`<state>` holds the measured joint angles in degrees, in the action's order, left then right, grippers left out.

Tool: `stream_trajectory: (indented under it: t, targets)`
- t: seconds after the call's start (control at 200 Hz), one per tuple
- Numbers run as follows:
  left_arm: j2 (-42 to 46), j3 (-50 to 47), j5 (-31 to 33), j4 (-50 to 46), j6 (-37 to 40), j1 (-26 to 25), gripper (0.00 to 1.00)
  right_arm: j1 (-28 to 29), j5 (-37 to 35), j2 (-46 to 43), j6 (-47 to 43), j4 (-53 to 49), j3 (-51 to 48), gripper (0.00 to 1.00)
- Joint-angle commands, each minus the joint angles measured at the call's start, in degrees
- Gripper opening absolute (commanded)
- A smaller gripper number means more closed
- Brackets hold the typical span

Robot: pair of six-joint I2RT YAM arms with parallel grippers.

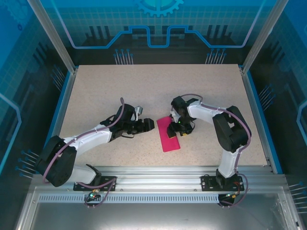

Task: Fold a paper plane with a square sheet of paper (pick it up from the middle)
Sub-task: Fold the square sheet of paper in half at the center of the table.

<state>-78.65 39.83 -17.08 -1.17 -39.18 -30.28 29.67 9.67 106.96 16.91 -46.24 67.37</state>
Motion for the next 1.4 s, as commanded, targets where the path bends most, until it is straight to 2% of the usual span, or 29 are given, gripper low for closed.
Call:
stream_trajectory:
  t: [0.0,0.28,0.595,1.02,1.395]
  targets:
    - [-0.6,1.6,0.9,0.0,-0.7,-0.5,0.71,-0.2,-1.7,3.9,0.5,-1.1,-0.4,0.69]
    - [-2.3,2.5,0.0,0.1,-1.5,-0.6,0.51,-0.2,-3.6,4.6,1.1,-1.2,-0.7,0.69]
    - [-3.8,3.0,0.1,0.5,-2.4,-1.0,0.49,-1.0,0.0,3.5,4.5,1.1,-1.6,0.71]
    - [-4.2,3.1,0.1,0.1,-2.0,-1.0,0.47,-0.6,-0.9,4.4,0.6,-0.9,-1.2,0.71]
    - [-4.8,3.5,0.1,-0.1,-2.0,-1.1,0.47,-0.5,-1.1,5.7,2.9,-1.3,0.9,0.76]
